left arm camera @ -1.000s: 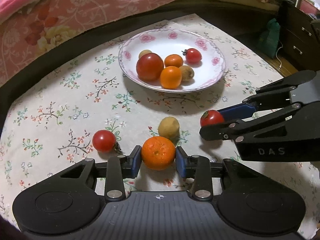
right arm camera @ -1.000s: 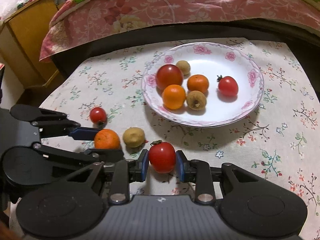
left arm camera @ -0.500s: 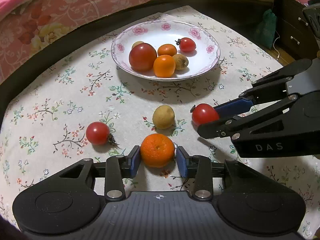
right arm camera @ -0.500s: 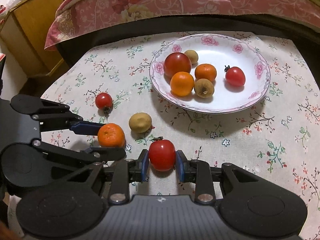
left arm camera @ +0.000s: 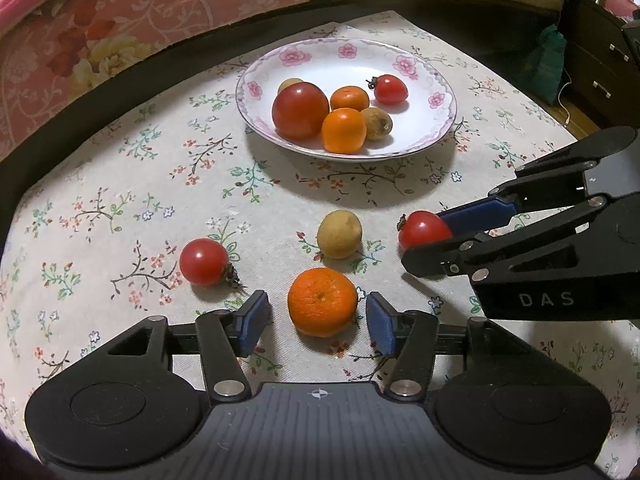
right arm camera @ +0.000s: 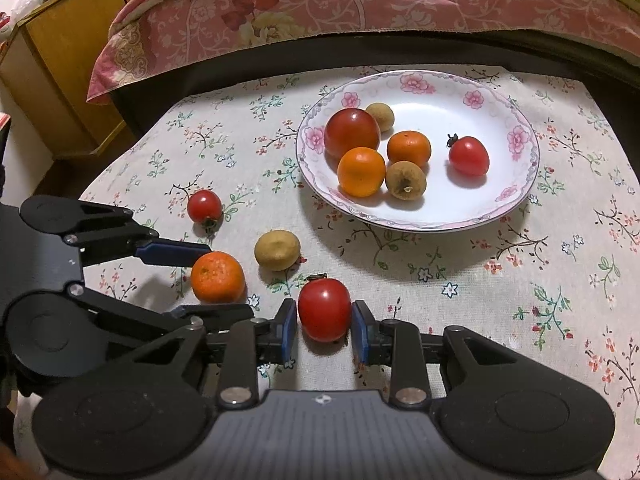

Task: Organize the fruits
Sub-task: 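Grasp the tangerine with the left tool while the right grasps the tomato, then lift and carry the tangerine and tomato over the white plate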

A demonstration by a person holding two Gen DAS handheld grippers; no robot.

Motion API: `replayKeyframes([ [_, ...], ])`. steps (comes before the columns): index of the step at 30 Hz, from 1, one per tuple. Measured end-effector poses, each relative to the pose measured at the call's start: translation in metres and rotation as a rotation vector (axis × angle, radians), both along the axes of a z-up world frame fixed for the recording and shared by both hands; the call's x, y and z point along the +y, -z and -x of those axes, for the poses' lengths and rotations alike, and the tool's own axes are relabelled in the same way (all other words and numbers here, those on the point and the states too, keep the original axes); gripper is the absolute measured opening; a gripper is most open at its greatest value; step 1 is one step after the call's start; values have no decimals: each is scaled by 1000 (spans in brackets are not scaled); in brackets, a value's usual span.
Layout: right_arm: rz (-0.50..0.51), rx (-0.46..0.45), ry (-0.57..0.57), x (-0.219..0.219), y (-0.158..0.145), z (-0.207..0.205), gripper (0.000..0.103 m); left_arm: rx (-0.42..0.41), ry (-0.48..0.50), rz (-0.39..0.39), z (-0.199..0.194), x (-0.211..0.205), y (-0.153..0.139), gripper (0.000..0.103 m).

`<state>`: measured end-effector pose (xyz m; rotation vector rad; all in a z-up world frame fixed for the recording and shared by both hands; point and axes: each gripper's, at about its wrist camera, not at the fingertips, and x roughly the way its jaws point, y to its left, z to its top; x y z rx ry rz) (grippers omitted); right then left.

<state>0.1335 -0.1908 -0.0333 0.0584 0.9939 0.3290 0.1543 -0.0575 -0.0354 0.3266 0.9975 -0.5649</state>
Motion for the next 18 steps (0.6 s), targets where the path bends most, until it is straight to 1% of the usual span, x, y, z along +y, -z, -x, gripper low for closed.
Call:
replayKeyframes([
  [3,-1,-1,2,0,0,0,31,-2,-4,0,0,0,0,62],
  [5,1,-1,1,1,0,0,31,-4,-2,-1,1,-1,0,60],
  [10,1,-2,4,1,0,0,31,-3,21,1,4,-6,-1,44],
  [18,16,-2,1,2,0,-1,29,-5,25,-6,5,-6,-1,43],
])
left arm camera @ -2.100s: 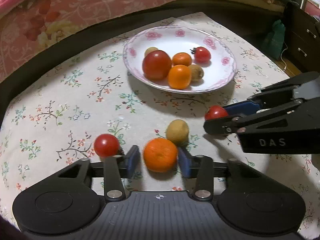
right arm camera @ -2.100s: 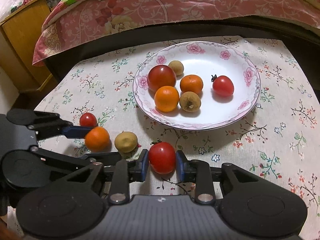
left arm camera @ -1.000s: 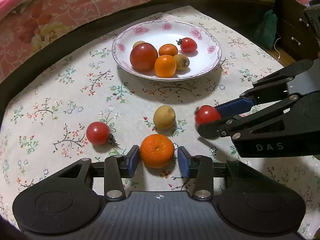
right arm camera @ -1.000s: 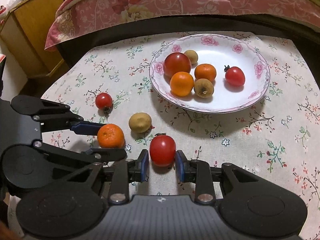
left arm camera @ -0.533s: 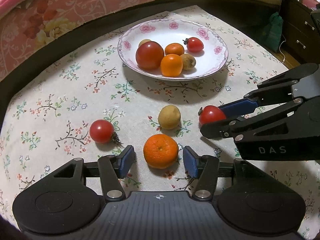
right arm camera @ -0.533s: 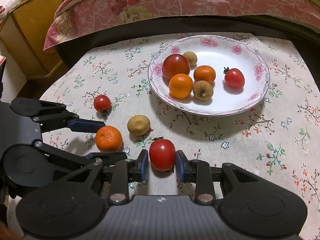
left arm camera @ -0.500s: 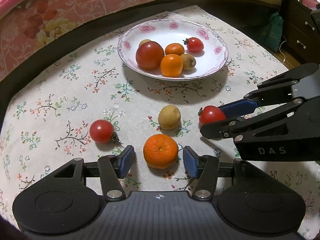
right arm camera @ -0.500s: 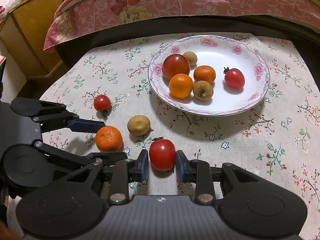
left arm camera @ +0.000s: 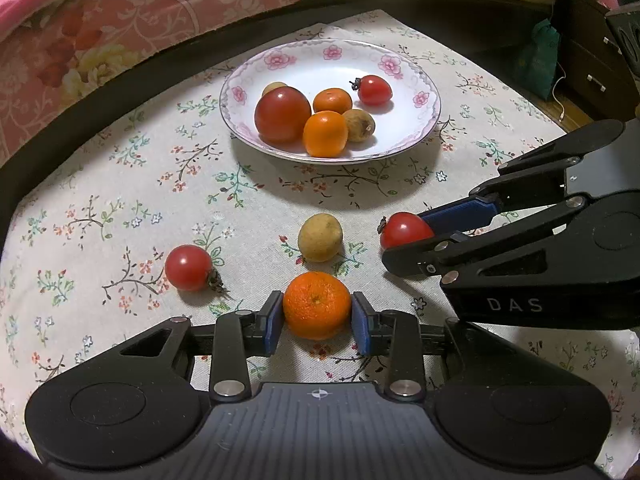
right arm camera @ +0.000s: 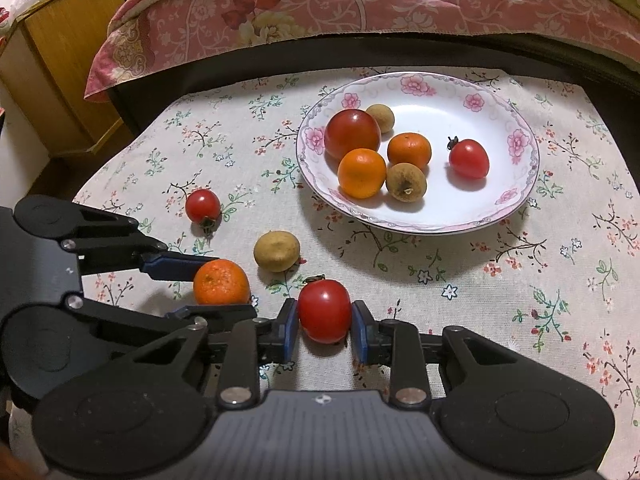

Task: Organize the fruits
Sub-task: 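Lift and carry the tangerine and tomato over the white plate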

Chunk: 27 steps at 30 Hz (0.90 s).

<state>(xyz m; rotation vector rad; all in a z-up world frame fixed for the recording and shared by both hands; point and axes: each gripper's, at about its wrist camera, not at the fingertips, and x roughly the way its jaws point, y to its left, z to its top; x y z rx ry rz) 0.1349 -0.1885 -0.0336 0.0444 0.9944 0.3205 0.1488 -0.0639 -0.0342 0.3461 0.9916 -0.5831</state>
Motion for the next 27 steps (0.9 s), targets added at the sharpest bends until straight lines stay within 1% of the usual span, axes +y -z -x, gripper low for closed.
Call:
replayKeyframes([
  [12,-1,-4,0,-2,-2,0,29,-7,10,3,2,-2,-2,43],
  [27,-27,-50,31,-11,-22,2,29,-59,-23,55,-5,1,-22,43],
])
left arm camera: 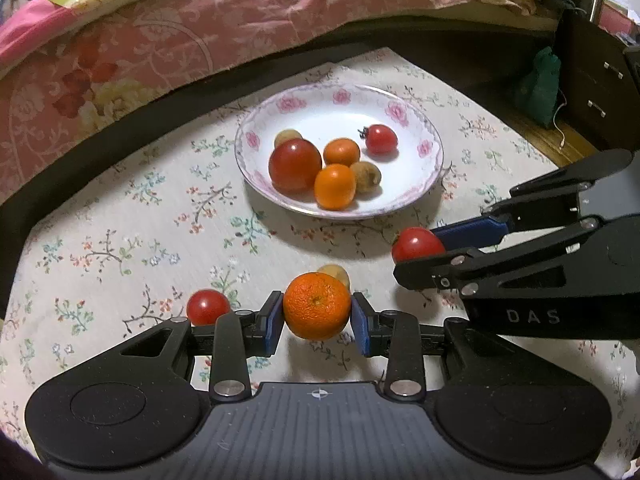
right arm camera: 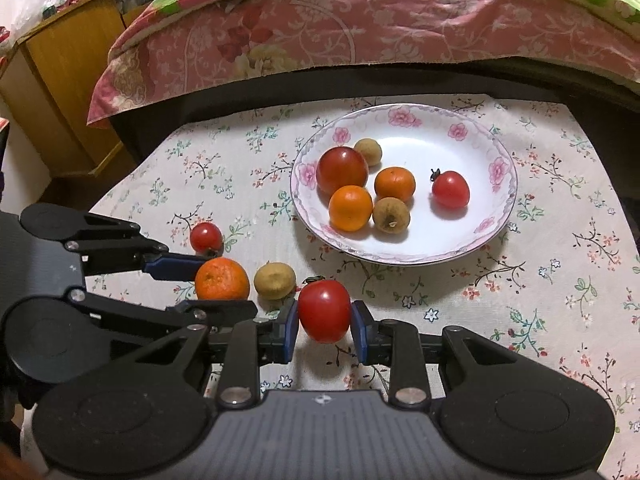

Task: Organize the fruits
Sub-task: 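Lift and carry the tangerine and tomato over the white plate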

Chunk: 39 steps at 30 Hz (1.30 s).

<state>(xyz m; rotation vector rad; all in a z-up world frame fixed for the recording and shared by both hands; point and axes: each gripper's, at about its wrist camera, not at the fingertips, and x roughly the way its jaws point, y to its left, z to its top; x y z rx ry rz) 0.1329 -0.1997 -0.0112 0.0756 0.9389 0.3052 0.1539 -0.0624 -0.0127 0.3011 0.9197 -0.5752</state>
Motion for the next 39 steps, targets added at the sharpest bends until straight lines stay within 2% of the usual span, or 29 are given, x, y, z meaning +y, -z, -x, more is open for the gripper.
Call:
replayKeyframes([
  [18,-29,-76,83,-21,-24,-17,29,-78,-15,46,-31,-23,-25,42],
  [29,-25,-94,153,-45,-30,-42,29,-107,-11,52,-57,-51,-27,42],
  [39,-47,-74,203,-63,-26,-68,29,-106,-14,57,-81,-65,-20,42],
])
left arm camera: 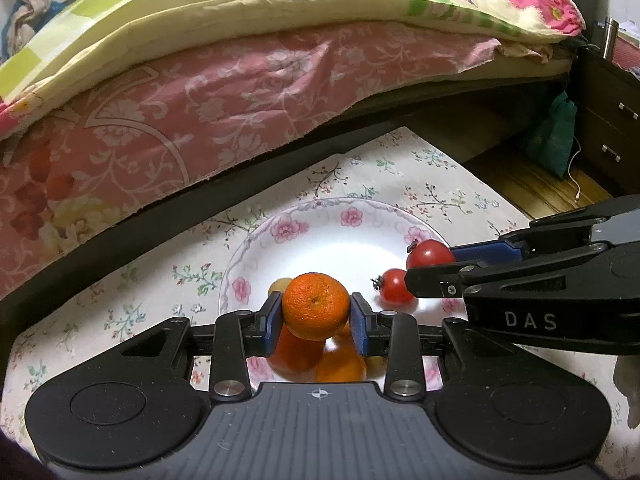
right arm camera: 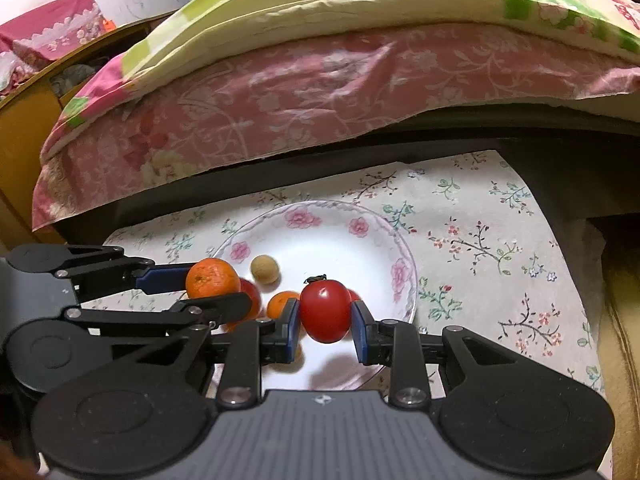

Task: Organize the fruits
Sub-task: 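Lift and carry the tangerine and tomato over the white plate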

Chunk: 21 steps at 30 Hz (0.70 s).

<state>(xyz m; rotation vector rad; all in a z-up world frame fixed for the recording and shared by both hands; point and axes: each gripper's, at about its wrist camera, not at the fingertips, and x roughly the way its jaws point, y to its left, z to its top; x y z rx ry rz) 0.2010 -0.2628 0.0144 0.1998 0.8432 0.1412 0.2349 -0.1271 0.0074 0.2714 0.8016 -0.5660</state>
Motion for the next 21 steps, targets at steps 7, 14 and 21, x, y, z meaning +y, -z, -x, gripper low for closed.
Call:
replayKeyframes([
  [7,6,7,11,-5,7,-20,29,1,-8,-3,-18,-6,6,42],
  [14,14,7,11,-9,14,-32,29,15,-13,-11,-28,-10,16,42],
  [21,23,19,11,-9,23,-42,29,27,-25,-6,-34,-10,22,42],
])
